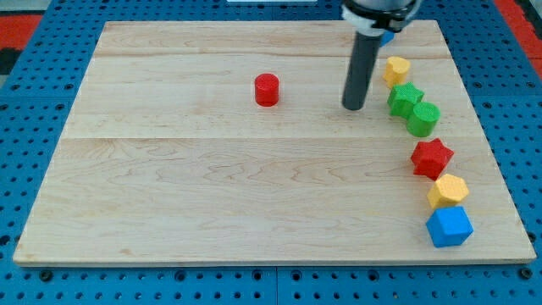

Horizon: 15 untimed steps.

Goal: Move the red circle above the yellow heart

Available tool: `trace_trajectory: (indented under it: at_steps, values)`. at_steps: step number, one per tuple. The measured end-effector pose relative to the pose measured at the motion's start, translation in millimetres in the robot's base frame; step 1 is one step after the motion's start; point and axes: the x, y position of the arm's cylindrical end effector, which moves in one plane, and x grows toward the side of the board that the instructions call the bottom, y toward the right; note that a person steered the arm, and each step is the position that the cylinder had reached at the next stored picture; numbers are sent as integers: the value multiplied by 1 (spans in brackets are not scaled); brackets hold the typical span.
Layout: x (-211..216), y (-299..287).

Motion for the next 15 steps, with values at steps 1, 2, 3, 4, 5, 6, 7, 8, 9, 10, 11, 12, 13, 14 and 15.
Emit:
trace_trajectory:
  at_steps: [1, 2, 3, 4, 5, 6, 7, 8, 9, 10, 11, 12, 13, 14, 15]
  values:
    - [2, -50]
    - [1, -106]
    - [-17, -110]
    - [-33, -122]
    - [-53, -125]
    - [-71, -140]
    - [-75, -167]
    - [-76, -148]
    - [-90, -133]
    - [-98, -130]
    - [-101, -128]
    - [-116, -128]
    - [-116, -124]
    - [-116, -117]
    - [-116, -95]
